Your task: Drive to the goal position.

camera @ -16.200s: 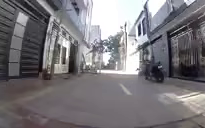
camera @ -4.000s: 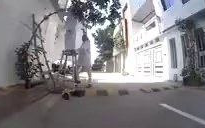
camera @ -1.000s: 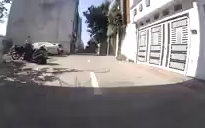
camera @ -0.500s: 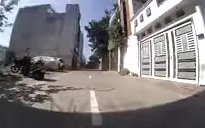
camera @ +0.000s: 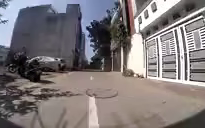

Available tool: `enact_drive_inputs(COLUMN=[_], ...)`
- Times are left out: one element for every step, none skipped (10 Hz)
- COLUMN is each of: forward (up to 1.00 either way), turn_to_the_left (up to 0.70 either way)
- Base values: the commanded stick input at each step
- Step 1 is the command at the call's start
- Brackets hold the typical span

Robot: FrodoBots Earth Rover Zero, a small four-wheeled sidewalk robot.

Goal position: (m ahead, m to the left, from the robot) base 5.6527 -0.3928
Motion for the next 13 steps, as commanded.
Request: enact_drive_inputs(forward=[1.00, 1.00, 1.00, 1.00, 1.00, 1.00, 1.00, 1.00, 1.00, 1.00, 1.00, 1.00, 1.00], turn_to_the_left=[-0.27, -0.27, -0.27, -0.27, 0.00, 0.00, 0.00, 0.08, 0.27, 0.27, 0.27, 0.27, 0.27])
